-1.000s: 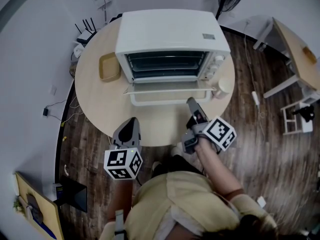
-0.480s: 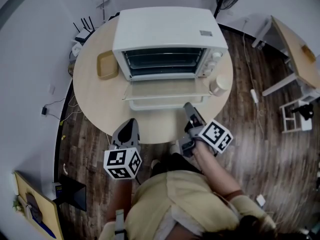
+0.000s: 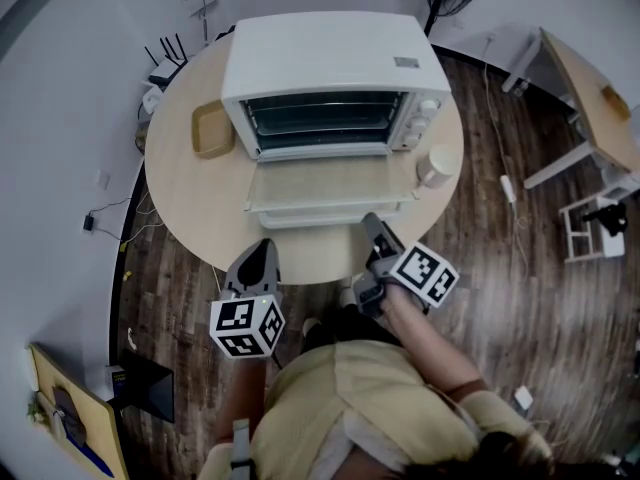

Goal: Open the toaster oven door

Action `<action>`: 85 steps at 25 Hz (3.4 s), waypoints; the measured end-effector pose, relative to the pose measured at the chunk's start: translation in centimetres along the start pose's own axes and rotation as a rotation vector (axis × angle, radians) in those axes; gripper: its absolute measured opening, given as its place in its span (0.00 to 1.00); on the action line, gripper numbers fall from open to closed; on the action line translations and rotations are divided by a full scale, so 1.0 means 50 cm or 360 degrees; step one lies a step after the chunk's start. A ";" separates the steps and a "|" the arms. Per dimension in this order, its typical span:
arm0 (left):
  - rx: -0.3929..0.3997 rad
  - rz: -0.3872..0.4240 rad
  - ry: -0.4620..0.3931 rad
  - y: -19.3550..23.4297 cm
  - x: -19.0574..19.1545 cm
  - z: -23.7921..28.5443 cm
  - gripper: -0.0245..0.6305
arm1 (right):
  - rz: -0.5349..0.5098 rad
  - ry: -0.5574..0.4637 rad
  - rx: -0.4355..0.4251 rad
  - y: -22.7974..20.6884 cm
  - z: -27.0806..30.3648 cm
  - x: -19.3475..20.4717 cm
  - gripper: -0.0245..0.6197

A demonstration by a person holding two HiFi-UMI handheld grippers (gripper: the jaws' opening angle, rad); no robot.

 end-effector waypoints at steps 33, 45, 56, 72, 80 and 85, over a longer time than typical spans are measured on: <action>-0.0025 -0.0068 0.0122 0.009 0.053 0.022 0.04 | 0.0064 0.0193 0.0182 -0.095 0.023 0.101 0.24; -0.0011 -0.0143 0.0150 0.013 0.065 0.027 0.04 | 0.0119 0.0220 0.0212 -0.109 0.032 0.115 0.24; -0.0013 -0.0159 0.0160 0.018 0.067 0.028 0.04 | 0.0143 0.0241 0.0248 -0.118 0.037 0.123 0.24; -0.0007 -0.0175 0.0165 0.021 0.069 0.032 0.04 | 0.0178 0.0313 0.0326 -0.133 0.035 0.145 0.19; 0.0005 -0.0173 0.0168 0.018 0.074 0.030 0.04 | 0.0193 0.0316 0.0310 -0.138 0.024 0.147 0.19; 0.0012 -0.0173 0.0170 0.016 0.076 0.029 0.04 | 0.0149 0.0298 0.0270 -0.118 0.013 0.136 0.19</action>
Point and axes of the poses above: the fingertips, and each gripper's own axes: z forward along the fingers, y to its left, x out of its underside, the point moved 6 cm from there along -z, backward along the fingers, and after that the axes turned 12 degrees about -z, right-handed, at the moved point
